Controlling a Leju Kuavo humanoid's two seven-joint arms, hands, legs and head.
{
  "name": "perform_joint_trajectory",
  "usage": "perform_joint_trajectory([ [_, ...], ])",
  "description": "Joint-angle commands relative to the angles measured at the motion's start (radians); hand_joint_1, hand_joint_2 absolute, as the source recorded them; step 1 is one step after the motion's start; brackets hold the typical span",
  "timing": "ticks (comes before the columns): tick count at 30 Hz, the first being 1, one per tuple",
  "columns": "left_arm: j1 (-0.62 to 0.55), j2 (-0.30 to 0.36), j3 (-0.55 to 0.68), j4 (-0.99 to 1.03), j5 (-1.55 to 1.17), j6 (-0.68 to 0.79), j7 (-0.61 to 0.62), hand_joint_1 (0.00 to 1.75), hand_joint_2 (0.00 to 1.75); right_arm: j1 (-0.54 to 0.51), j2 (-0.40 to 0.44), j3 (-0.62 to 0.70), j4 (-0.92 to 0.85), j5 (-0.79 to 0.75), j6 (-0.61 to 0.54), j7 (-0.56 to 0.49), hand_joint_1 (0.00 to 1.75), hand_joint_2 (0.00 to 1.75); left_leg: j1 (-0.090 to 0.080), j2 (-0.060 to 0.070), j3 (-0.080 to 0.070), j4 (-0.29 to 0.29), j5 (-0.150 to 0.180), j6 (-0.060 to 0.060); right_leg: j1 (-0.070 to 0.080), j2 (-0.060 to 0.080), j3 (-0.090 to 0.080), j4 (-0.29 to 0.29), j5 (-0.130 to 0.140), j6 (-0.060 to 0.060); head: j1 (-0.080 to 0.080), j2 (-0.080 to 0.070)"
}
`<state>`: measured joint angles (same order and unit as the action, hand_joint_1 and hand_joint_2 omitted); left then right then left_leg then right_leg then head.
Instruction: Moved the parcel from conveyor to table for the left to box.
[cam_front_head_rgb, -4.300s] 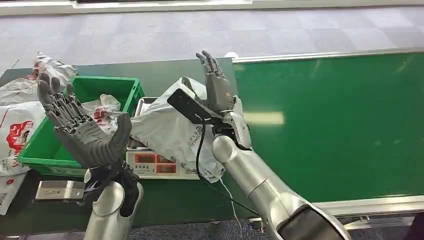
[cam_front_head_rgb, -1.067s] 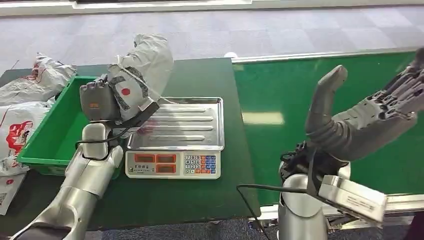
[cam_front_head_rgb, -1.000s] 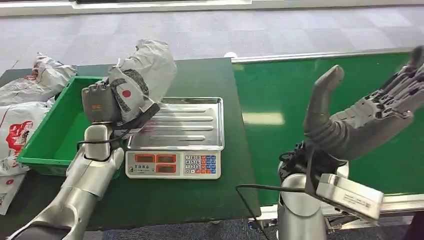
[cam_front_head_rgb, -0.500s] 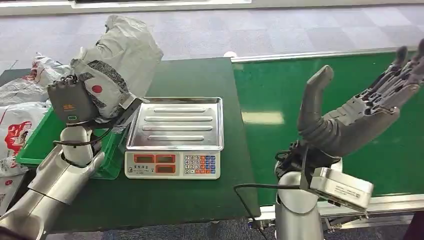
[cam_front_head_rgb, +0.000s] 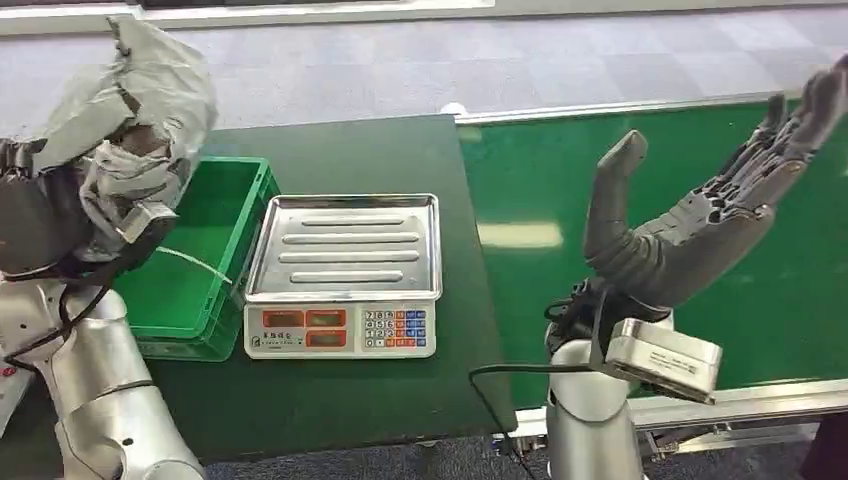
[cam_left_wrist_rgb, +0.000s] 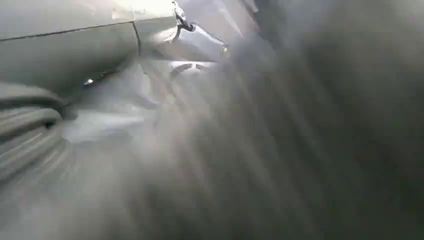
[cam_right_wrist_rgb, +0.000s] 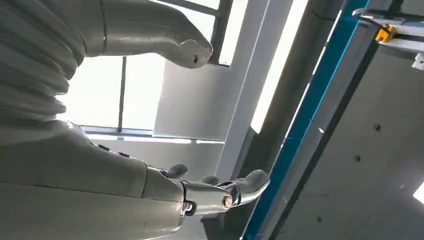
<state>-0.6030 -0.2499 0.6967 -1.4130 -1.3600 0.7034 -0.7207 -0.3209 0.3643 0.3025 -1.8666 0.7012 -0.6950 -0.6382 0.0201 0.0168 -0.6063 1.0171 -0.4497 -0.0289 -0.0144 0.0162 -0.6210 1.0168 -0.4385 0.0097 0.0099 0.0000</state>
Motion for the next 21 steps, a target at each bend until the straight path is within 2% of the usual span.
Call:
perform_joint_trajectory([
  [1,0.036,-0.039,0.042,0.062,-0.211,-0.005,0.143,1.66,1.75,-0.037,-0.015,0.015,0.041,0.03,-0.003,0.035,0.0,1.75,0.0,-0.004,0.004,-0.003,0.0,0.002,0.001,-0.004,0.006,-0.003,-0.001,-0.001,0.0,0.0],
  [2,0.091,0.034,-0.052,0.125,-0.211,-0.005,0.219,1.59,1.75,-0.037,-0.015,0.012,0.039,0.037,-0.003,0.038,0.0,1.75,-0.001,-0.005,0.004,-0.004,0.001,0.002,-0.001,-0.005,0.006,-0.003,-0.001,-0.001,0.0,0.0],
  [3,0.117,0.233,-0.429,0.225,-0.211,-0.005,0.595,1.68,1.75,-0.036,-0.015,0.013,0.033,0.046,-0.003,0.045,0.0,1.75,-0.001,-0.009,0.005,-0.005,0.002,0.002,-0.001,-0.01,0.008,-0.004,-0.001,-0.001,0.0,0.0],
  [4,0.111,0.278,-0.637,0.263,-0.211,-0.005,0.83,1.68,1.75,-0.061,-0.015,0.013,0.044,0.054,-0.003,0.066,0.0,1.75,-0.001,-0.005,0.005,-0.005,0.001,0.002,-0.001,-0.007,0.007,-0.004,-0.001,-0.001,0.001,0.0],
  [5,0.083,0.262,-0.642,0.352,-0.211,-0.005,0.827,1.75,1.75,-0.04,-0.015,0.013,0.032,0.049,-0.003,0.052,0.0,1.75,0.0,-0.01,0.003,-0.005,0.002,0.001,0.001,-0.012,0.006,-0.003,-0.001,-0.002,0.0,0.0],
  [6,0.047,0.284,-0.705,0.471,-0.211,-0.005,0.876,1.75,1.75,-0.037,-0.015,0.012,0.033,0.049,-0.003,0.048,0.0,1.75,0.0,-0.016,-0.003,-0.002,0.004,0.0,0.0,-0.018,0.003,0.0,-0.002,-0.002,0.0,0.0],
  [7,0.042,0.287,-0.716,0.492,-0.194,-0.005,0.865,1.75,1.75,-0.041,-0.015,0.013,0.038,0.045,-0.003,0.044,0.0,1.75,0.0,-0.02,-0.002,-0.002,0.004,0.001,0.001,-0.022,0.005,0.0,-0.003,-0.002,0.001,0.0],
  [9,0.027,0.261,-0.719,0.538,-0.211,-0.005,0.869,1.75,1.75,-0.042,-0.015,0.016,0.039,0.046,-0.003,0.044,0.0,1.75,0.001,-0.02,-0.001,-0.001,0.004,0.0,0.002,-0.022,0.003,0.0,-0.003,-0.002,0.0,0.0],
  [10,0.027,0.261,-0.719,0.538,-0.211,-0.005,0.869,1.75,1.75,-0.042,-0.015,0.016,0.039,0.046,-0.003,0.044,0.0,1.75,-0.001,-0.012,0.0,-0.001,0.004,0.0,0.0,-0.014,0.001,0.0,-0.002,-0.002,-0.001,0.0],
  [12,0.028,0.273,-0.737,0.553,-0.211,-0.005,0.882,1.75,1.75,-0.048,-0.015,0.022,0.043,0.047,-0.003,0.046,0.0,1.75,-0.001,-0.014,0.002,-0.004,0.005,0.002,0.0,-0.017,0.007,-0.003,-0.001,-0.002,0.0,0.0],
  [16,0.031,0.243,-0.724,0.612,-0.207,-0.005,0.837,1.75,1.75,-0.06,-0.015,0.034,0.054,0.047,-0.003,0.058,0.0,1.75,-0.002,-0.013,0.001,-0.003,0.004,0.004,-0.001,-0.012,0.005,-0.002,0.0,-0.001,0.0,0.0],
  [18,-0.013,0.264,-0.803,0.752,-0.211,-0.005,0.826,1.75,1.75,-0.063,-0.015,0.039,0.063,0.042,-0.003,0.057,0.0,1.75,-0.002,-0.011,0.001,-0.002,0.003,0.003,-0.001,-0.011,0.005,-0.001,0.0,0.0,0.0,0.0],
  [19,-0.013,0.264,-0.803,0.752,-0.211,-0.005,0.826,1.75,1.75,-0.063,-0.015,0.039,0.063,0.042,-0.003,0.057,0.0,1.75,-0.002,-0.015,0.002,-0.004,0.004,0.003,-0.002,-0.015,0.006,-0.002,-0.001,-0.001,0.0,0.0],
  [20,-0.039,0.272,-0.895,0.814,-0.211,-0.005,0.889,1.75,1.75,-0.066,-0.015,0.042,0.068,0.039,-0.003,0.058,0.0,1.75,-0.002,-0.015,0.0,-0.002,0.004,0.003,-0.001,-0.014,0.005,-0.001,-0.001,0.0,0.0,0.0],
  [21,-0.053,0.244,-0.879,0.864,-0.192,-0.022,0.863,0.31,1.75,-0.067,-0.015,0.043,0.073,0.039,-0.003,0.059,0.0,1.75,-0.002,-0.016,0.0,-0.002,0.004,0.003,-0.001,-0.014,0.004,0.0,-0.001,0.0,0.0,0.0],
])
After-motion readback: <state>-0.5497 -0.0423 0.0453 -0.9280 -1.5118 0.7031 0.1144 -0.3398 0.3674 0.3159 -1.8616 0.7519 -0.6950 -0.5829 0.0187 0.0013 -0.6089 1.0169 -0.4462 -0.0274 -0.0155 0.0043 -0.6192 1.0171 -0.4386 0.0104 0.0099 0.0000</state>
